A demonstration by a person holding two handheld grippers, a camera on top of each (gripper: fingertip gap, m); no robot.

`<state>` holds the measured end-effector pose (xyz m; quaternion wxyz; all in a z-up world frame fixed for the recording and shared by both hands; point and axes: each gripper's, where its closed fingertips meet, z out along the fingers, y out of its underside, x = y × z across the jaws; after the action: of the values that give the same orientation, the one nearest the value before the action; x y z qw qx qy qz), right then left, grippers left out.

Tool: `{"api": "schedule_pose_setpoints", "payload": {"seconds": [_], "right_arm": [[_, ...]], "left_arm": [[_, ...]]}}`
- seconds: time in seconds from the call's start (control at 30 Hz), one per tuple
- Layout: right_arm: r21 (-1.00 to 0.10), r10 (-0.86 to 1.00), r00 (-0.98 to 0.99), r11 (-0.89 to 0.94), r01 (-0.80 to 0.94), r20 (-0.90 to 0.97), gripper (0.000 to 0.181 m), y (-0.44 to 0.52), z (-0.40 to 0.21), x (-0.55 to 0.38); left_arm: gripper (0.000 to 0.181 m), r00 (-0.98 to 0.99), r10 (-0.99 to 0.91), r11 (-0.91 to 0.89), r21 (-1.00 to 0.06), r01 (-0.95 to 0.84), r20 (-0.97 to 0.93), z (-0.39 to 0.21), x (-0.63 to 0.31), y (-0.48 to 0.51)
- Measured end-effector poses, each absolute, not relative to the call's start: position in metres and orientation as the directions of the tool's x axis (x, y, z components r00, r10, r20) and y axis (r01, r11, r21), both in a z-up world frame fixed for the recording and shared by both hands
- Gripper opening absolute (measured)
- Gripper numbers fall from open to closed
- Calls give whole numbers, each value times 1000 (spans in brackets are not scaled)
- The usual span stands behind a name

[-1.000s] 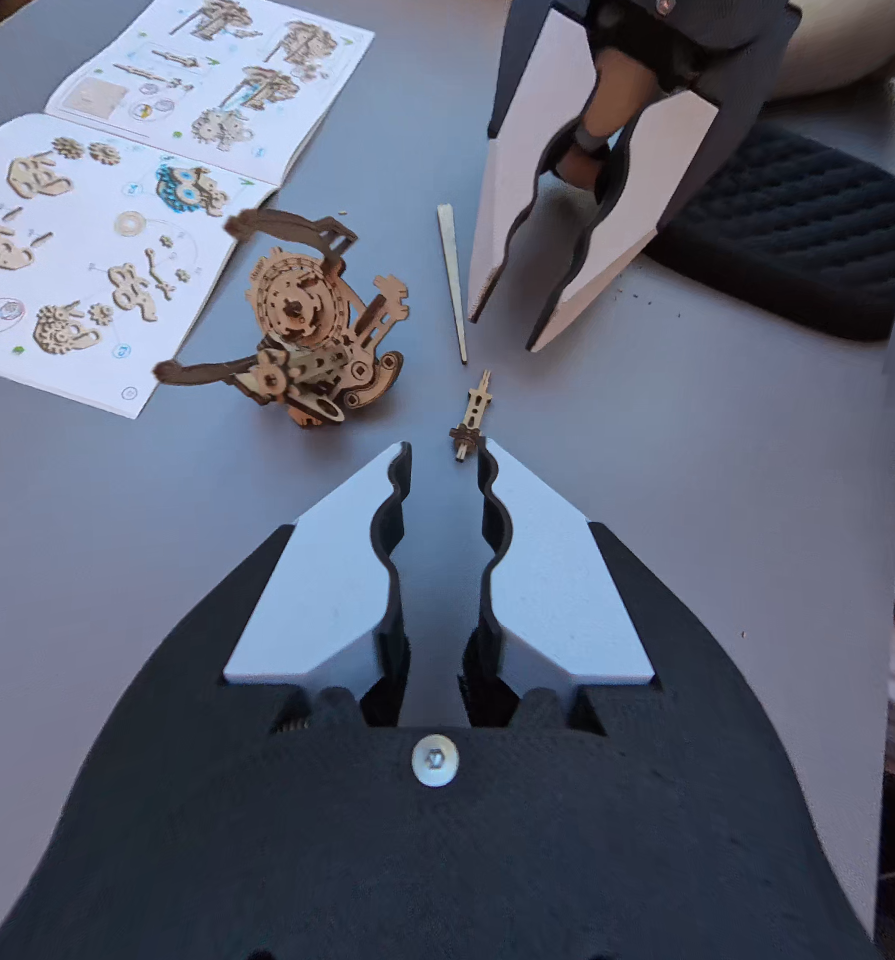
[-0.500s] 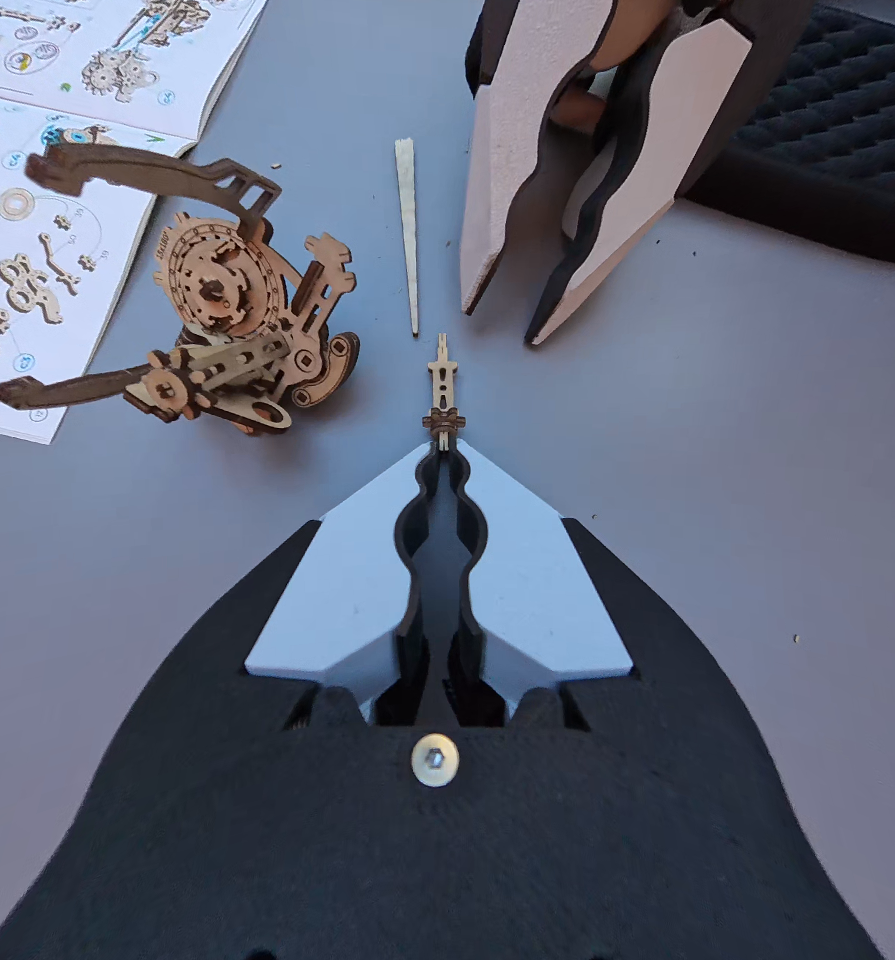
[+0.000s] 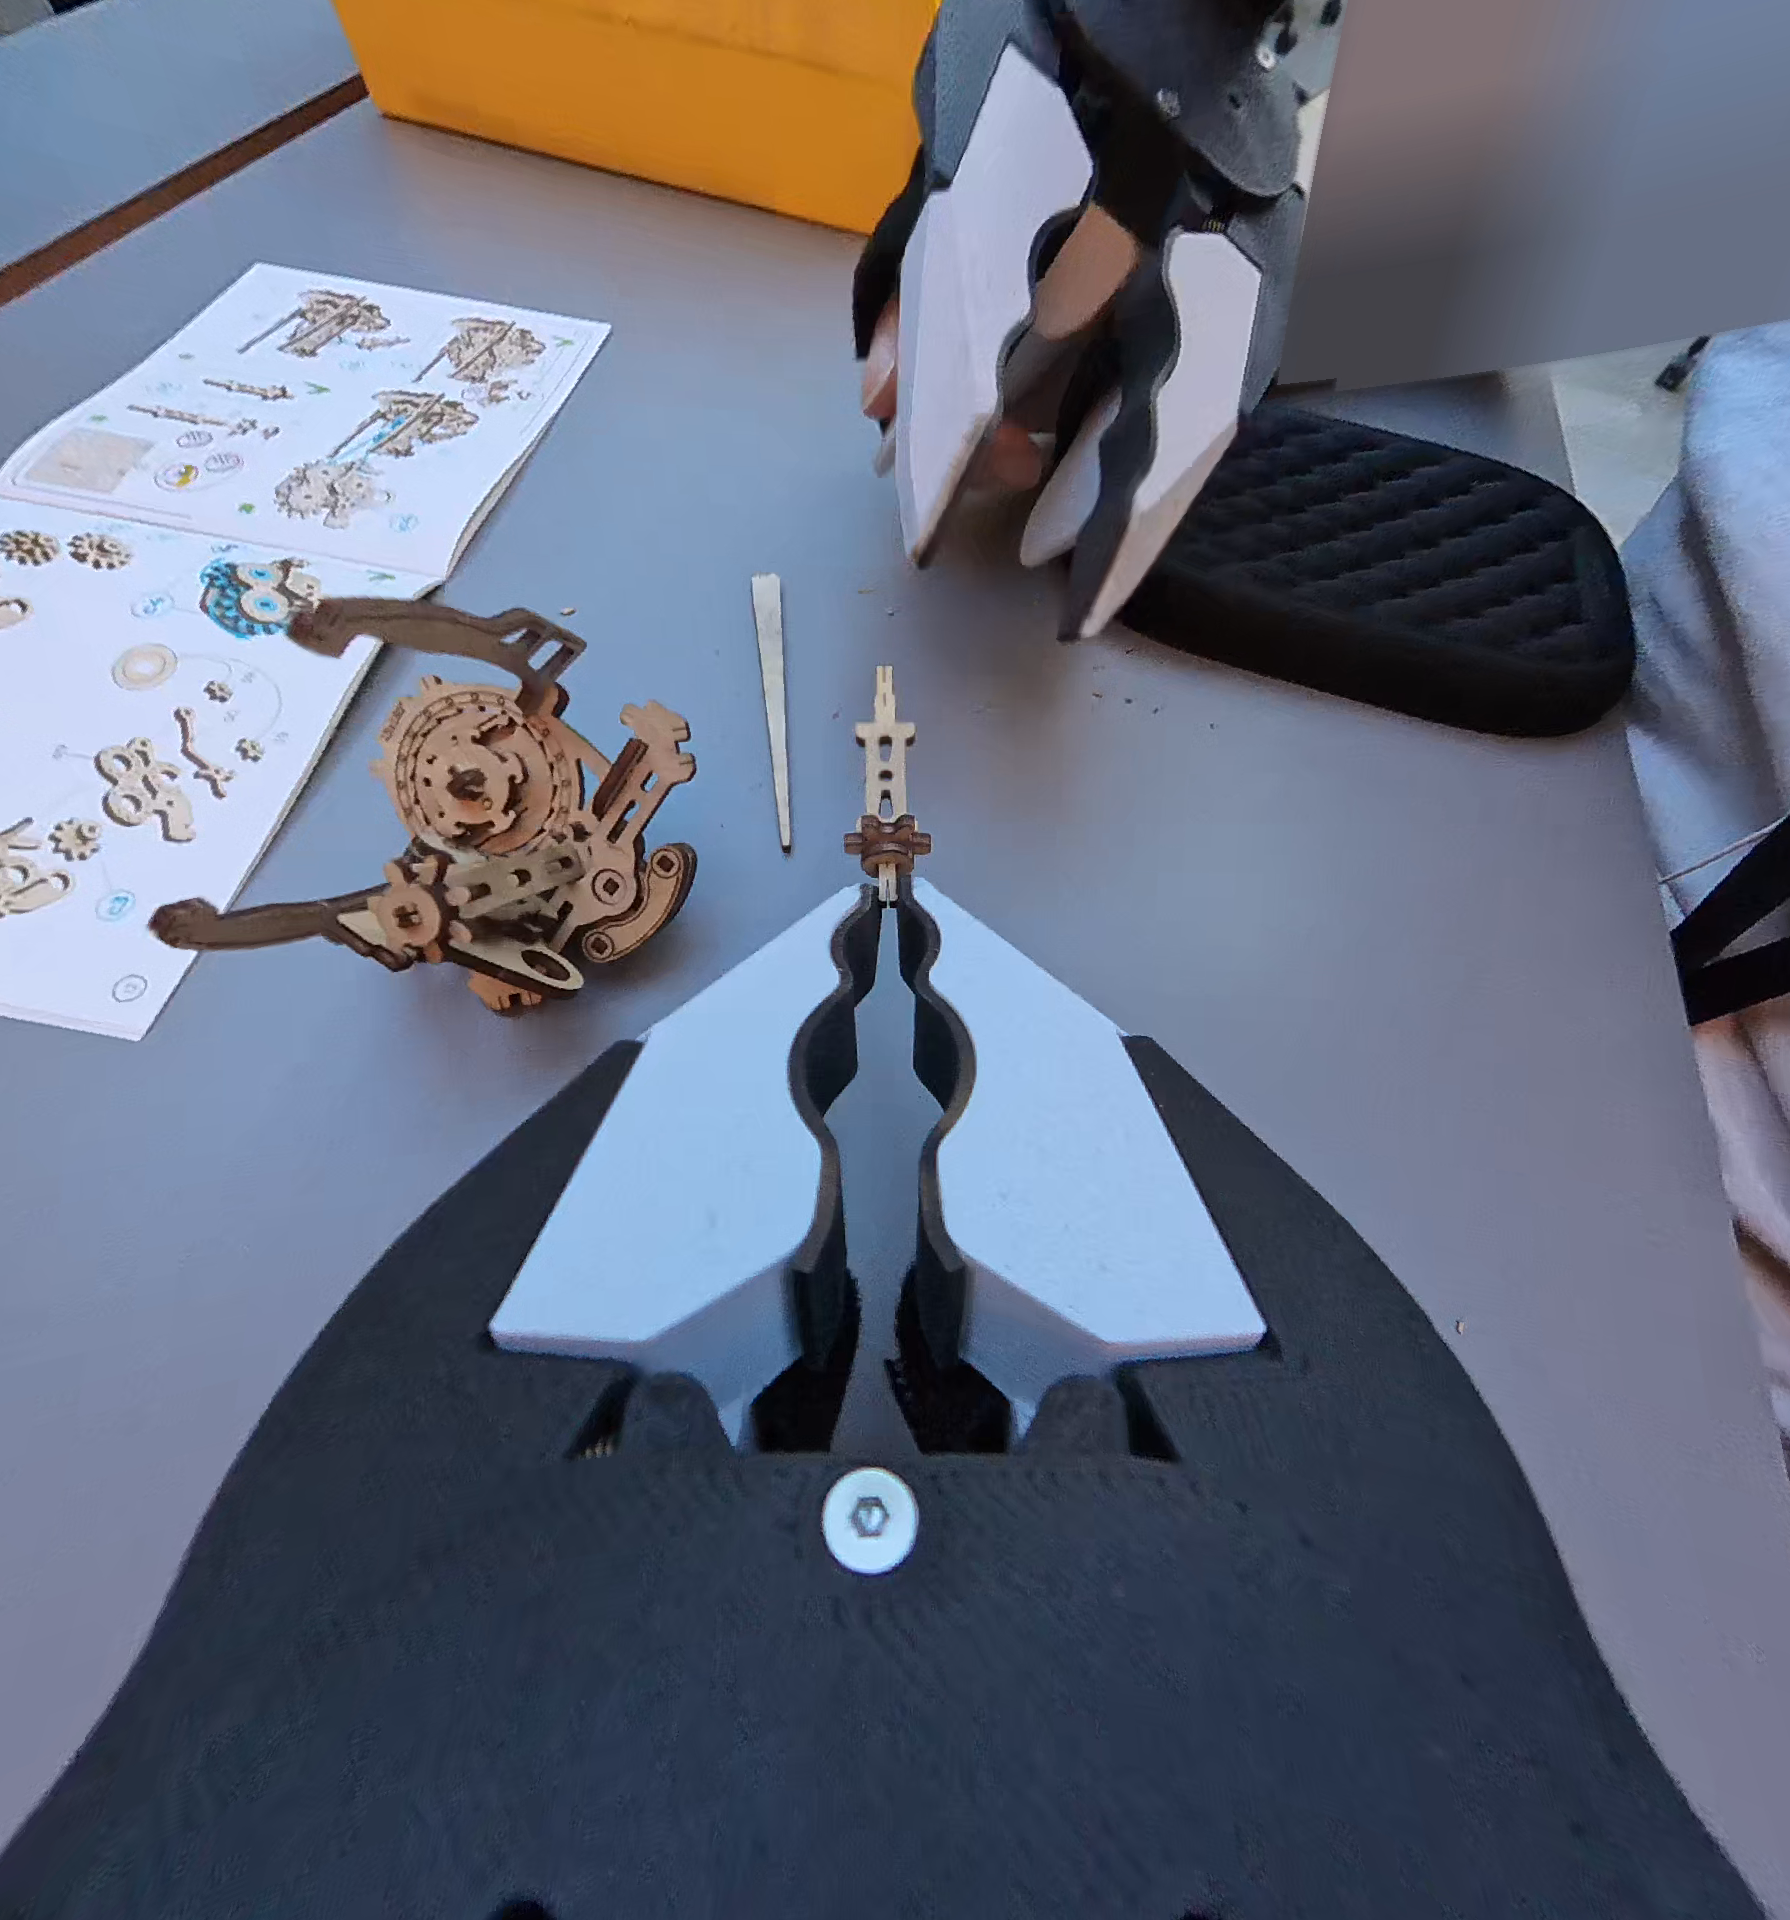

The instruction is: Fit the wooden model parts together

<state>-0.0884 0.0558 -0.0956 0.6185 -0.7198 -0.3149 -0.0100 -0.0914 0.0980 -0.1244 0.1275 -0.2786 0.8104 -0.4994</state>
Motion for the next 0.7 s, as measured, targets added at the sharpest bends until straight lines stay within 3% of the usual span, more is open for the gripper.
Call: {"api": "schedule_pose_setpoints", "payload": {"seconds": [0.1, 0.3, 0.5, 0.7], "right_arm": [[-899, 498, 781, -10, 439, 376, 41, 52, -93, -101], [-888, 488, 778, -15, 460, 395, 35, 56, -95, -98], [-843, 464, 760, -49, 535, 455, 25, 64, -106, -95], [-736, 387, 668, 41, 676, 635, 23, 61, -99, -97]], "left_arm": [[0, -834, -550, 353, -895, -273, 37, -119, -94, 90], [1, -856, -517, 392, -889, -237, 0, -120, -96, 80], [0, -866, -500, 395, -893, -219, -9, -115, -100, 77], [0, -881, -467, 332, -908, -254, 76, -108, -106, 73]]}}
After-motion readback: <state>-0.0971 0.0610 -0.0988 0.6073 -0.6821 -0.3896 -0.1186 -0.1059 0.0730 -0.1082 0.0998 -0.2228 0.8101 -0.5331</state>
